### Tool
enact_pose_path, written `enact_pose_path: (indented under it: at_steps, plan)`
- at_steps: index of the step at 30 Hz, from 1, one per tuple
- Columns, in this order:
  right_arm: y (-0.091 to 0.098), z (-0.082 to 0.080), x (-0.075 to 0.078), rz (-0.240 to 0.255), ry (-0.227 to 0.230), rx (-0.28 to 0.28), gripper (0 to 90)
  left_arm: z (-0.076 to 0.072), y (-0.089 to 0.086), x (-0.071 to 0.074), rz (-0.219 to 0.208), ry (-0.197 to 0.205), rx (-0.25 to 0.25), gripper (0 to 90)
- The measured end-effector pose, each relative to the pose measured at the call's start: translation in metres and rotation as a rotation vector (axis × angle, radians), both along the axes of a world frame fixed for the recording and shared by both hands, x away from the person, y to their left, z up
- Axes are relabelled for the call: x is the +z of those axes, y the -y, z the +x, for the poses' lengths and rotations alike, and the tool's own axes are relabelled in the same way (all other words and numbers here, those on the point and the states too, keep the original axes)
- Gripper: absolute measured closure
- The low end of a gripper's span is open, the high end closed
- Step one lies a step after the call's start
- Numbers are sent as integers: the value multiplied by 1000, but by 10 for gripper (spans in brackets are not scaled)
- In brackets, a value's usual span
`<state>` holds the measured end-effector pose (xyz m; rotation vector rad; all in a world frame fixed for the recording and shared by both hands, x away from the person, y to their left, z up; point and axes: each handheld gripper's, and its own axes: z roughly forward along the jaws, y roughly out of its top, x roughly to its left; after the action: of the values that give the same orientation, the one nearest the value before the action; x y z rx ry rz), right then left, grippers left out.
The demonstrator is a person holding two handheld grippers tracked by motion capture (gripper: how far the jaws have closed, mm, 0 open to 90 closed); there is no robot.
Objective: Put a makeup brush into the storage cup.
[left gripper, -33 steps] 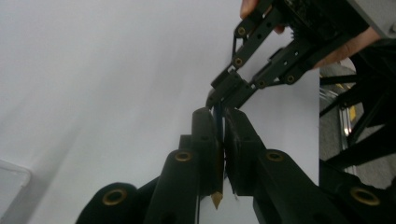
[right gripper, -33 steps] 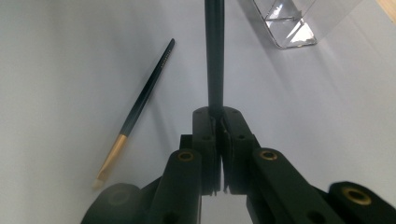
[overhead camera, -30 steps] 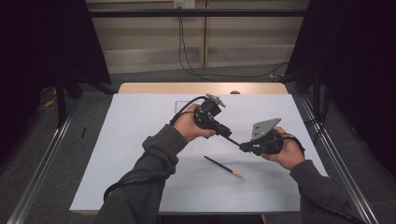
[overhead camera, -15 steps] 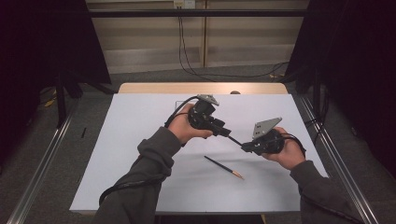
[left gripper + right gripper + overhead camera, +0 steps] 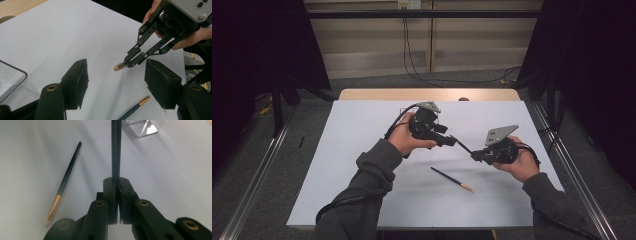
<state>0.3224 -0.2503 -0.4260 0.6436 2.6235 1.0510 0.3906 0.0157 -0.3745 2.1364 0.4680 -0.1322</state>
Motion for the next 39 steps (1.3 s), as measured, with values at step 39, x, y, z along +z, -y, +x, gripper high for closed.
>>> enact_pose_path:
  at_steps: [39]
  plan:
    - [2, -1, -5, 278, -34, -144, 859, -2, -3, -7, -113, 43, 59, 147]
